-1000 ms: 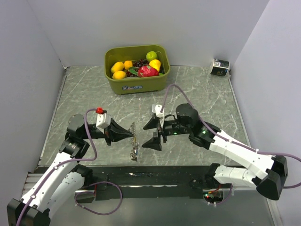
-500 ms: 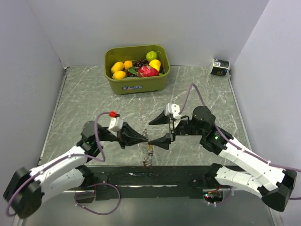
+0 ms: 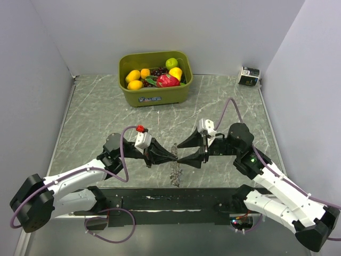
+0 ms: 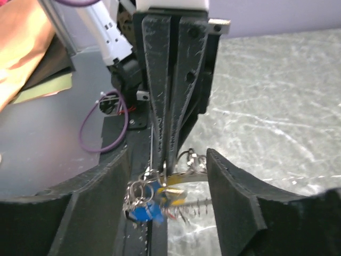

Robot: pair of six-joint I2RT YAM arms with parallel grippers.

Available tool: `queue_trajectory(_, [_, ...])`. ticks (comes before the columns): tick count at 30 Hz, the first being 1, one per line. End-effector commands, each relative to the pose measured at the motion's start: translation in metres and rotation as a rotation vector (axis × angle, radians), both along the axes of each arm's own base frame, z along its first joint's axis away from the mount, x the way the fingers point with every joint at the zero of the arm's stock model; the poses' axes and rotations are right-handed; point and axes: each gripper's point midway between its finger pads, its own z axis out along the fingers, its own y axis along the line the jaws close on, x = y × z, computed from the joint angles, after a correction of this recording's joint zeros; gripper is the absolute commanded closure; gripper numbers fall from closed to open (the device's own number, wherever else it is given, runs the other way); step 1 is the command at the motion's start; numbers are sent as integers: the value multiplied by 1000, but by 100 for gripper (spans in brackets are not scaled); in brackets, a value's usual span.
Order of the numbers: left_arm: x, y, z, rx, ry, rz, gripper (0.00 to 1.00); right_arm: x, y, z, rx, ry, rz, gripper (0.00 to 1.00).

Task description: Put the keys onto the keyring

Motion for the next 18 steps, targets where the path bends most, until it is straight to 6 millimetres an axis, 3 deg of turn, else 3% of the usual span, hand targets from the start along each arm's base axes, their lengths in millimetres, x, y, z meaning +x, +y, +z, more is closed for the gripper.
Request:
queue_trajectory(1, [4,-3,35,-99,-113,17,99,-7,-1,-10,-14,28,34,37])
queue_trajectory(18, [-2,0,40,-114,-126,8,99,-9,-5,-27,-38,97,8,59])
